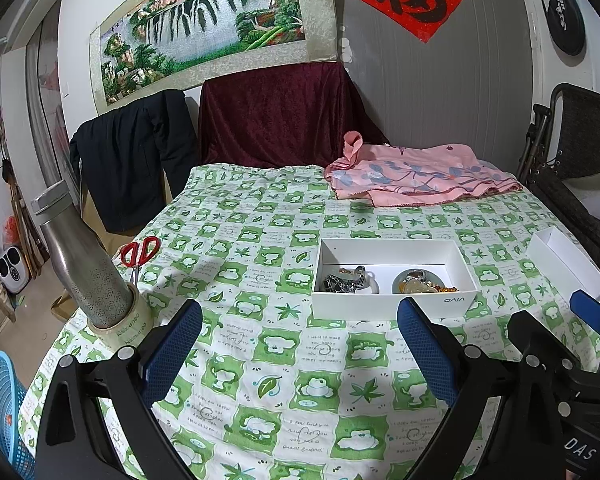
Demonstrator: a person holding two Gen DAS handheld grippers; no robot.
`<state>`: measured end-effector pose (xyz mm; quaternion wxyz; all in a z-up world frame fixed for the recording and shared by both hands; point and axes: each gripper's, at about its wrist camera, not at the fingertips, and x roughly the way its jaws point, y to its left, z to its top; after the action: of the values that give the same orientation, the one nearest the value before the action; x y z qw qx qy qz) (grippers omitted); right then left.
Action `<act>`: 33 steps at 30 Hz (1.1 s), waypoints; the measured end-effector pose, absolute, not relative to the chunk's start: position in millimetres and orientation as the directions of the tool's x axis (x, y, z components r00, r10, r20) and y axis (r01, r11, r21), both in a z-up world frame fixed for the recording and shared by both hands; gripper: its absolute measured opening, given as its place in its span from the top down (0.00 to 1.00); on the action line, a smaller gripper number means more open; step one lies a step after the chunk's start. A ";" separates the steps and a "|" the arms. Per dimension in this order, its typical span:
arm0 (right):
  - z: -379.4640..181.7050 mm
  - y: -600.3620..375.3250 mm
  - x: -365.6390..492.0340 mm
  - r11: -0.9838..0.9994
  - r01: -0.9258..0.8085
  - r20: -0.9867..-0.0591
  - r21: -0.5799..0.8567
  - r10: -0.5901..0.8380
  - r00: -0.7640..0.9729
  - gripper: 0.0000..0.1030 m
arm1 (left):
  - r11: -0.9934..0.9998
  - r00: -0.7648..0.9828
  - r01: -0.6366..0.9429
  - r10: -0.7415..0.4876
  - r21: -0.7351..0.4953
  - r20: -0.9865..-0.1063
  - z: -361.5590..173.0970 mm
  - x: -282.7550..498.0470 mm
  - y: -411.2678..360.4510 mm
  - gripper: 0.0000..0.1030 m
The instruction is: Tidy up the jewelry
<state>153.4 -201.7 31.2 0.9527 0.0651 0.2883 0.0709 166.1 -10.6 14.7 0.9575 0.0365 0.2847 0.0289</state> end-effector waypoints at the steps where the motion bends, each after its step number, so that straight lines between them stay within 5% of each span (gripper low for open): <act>1: 31.4 -201.9 153.5 0.981 -0.098 -0.540 0.165 0.173 0.824 0.10 | 0.996 0.836 -0.035 0.076 0.086 -0.543 14.9 166.3 -10.5 0.07; 33: 30.6 -203.8 154.3 0.981 -0.097 -0.539 0.169 0.175 0.824 0.10 | 0.994 0.840 -0.057 0.095 0.089 -0.533 13.0 164.5 -10.0 0.06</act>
<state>154.3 -203.8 30.6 0.9527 0.0674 0.2877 0.0712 164.5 -10.0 13.0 0.9586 0.0347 0.2797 0.0397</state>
